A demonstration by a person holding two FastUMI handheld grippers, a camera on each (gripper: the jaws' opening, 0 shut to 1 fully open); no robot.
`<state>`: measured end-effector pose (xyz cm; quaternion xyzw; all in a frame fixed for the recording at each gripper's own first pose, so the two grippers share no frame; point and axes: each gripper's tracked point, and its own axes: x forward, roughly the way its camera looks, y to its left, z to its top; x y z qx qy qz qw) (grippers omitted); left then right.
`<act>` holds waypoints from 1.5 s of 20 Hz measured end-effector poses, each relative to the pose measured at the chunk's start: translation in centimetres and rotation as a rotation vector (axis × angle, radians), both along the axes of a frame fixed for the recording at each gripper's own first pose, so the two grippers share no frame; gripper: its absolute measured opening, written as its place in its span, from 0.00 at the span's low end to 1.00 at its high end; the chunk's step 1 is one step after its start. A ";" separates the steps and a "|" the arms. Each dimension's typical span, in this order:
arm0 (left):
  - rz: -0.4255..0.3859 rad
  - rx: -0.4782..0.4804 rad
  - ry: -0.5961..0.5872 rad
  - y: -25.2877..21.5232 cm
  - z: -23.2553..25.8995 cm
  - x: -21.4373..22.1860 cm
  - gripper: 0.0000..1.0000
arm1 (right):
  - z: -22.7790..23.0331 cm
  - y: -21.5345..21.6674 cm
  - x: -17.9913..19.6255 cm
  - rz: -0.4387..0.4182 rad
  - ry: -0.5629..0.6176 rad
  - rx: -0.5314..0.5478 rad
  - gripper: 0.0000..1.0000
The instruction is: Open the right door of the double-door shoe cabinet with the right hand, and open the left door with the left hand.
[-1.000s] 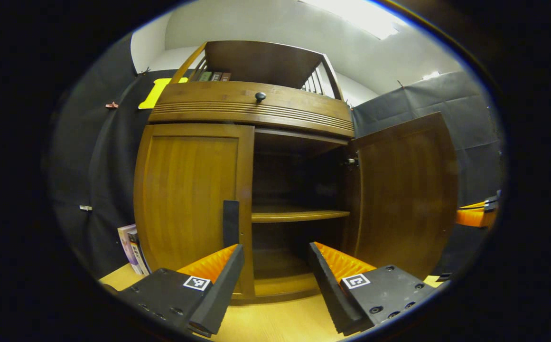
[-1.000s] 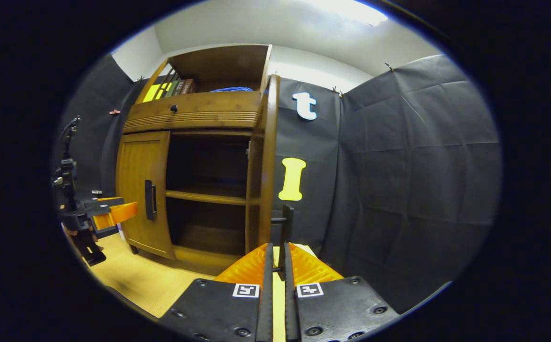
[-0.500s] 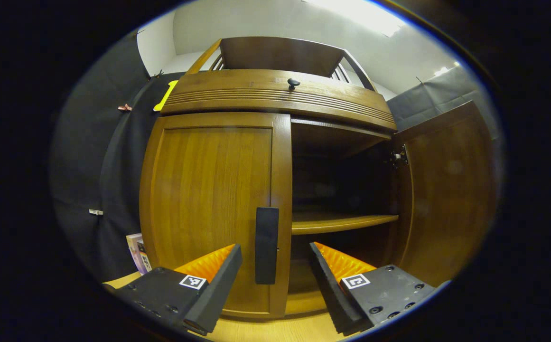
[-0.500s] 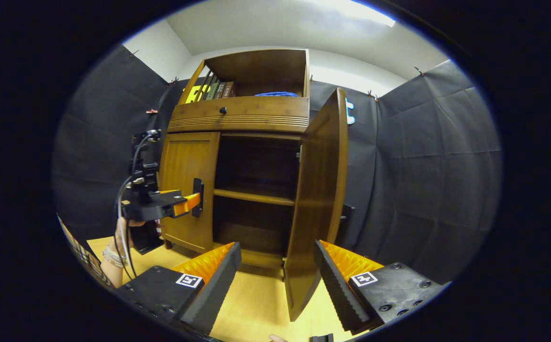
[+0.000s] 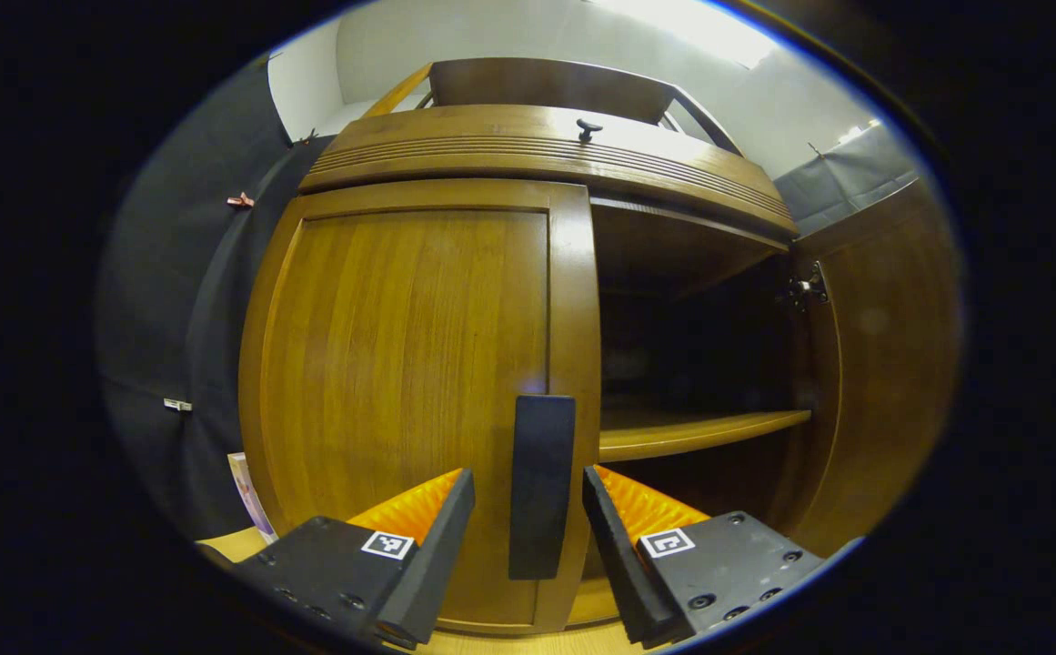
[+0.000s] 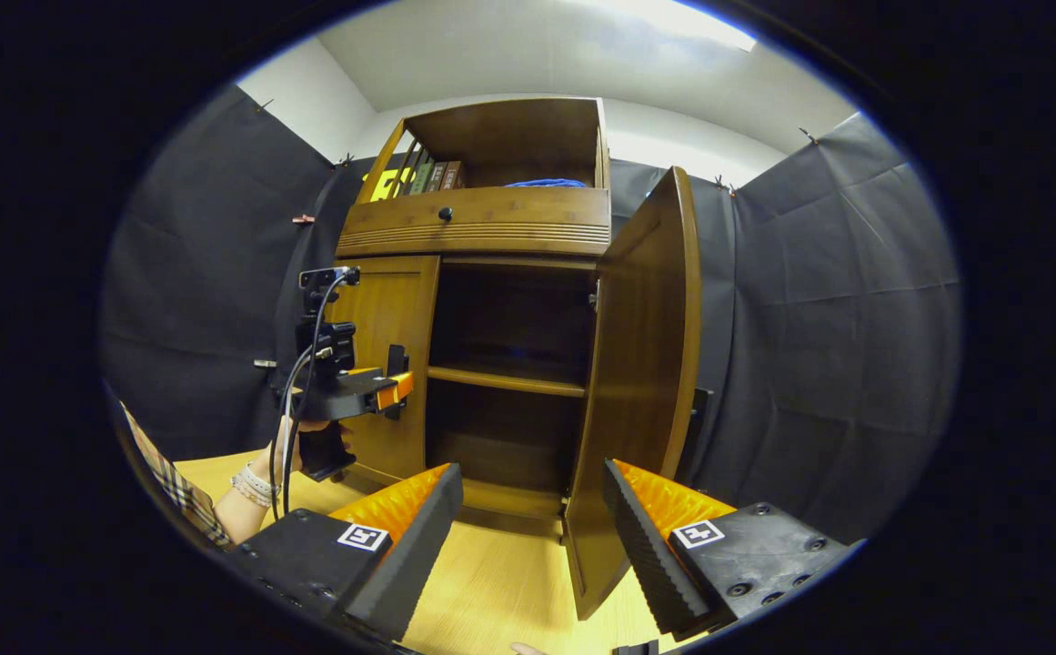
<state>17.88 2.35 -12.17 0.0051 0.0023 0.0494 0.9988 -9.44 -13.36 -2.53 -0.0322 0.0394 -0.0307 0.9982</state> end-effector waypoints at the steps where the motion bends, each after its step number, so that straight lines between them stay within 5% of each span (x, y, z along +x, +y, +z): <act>1: -0.001 0.001 -0.001 0.2 -0.1 0.3 0.73 | 0.1 -0.4 0.0 -0.014 -0.006 0.003 0.98; 12: -0.082 -0.010 0.019 -0.9 -1.1 1.3 0.35 | -0.8 -2.7 0.5 -0.086 0.017 0.065 0.99; 30: -0.254 -0.050 0.069 -0.1 0.4 -7.5 0.31 | -1.4 2.8 1.6 0.027 0.053 0.126 0.95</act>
